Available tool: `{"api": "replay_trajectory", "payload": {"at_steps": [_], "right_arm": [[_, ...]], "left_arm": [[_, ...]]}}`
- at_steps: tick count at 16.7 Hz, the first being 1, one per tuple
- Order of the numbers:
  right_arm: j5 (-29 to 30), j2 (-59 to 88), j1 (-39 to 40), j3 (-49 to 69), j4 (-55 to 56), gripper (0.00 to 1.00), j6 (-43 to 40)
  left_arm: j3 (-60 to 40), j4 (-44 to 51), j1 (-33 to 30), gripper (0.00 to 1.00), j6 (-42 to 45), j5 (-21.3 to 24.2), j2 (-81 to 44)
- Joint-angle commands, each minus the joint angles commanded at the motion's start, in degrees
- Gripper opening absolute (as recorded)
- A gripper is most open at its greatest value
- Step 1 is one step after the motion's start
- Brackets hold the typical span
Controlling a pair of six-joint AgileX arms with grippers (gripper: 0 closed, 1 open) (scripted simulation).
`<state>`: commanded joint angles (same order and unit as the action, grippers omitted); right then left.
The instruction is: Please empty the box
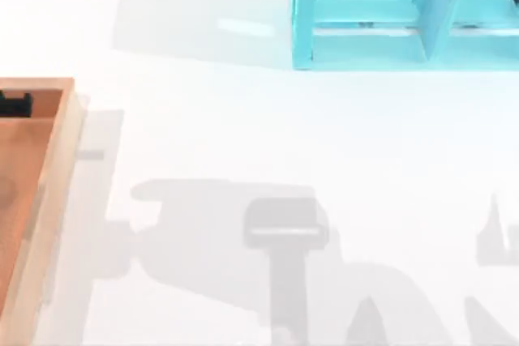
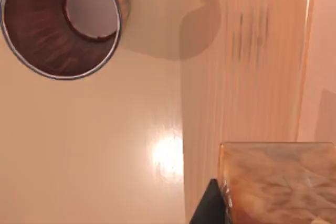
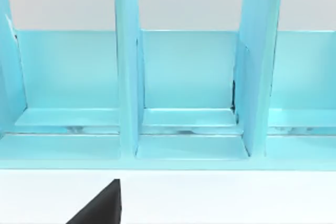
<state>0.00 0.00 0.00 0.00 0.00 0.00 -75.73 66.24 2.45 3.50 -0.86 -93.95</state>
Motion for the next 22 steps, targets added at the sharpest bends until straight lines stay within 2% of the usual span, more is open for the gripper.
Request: {"api": "replay_trajectory", "payload": {"at_steps": [6,9,12,19,22], "right_arm": [[0.0,0.0,0.0,0.0,0.0,1.0,0.0],[0.0,0.0,0.0,0.0,0.0,1.0,0.0],[0.0,0.0,0.0,0.0,0.0,1.0,0.0],[0.0,0.0,0.0,0.0,0.0,1.0,0.0],[0.0,0.0,0.0,0.0,0.0,1.0,0.0]], "left_arm": [[2.98,-8.2,-23.85,0.0,-23.58,-0.14,-5.21],[4.75,-9.95,-31.82,0.0,-30.63,0.41,-7.06],[6.51,-10.23,-34.87,0.0,-33.86,0.68,-8.29],[7.13,-10.32,-34.88,0.0,-34.28,0.69,-8.48],[9.23,-13.52,-34.88,0.0,-34.23,0.66,-9.84]]}}
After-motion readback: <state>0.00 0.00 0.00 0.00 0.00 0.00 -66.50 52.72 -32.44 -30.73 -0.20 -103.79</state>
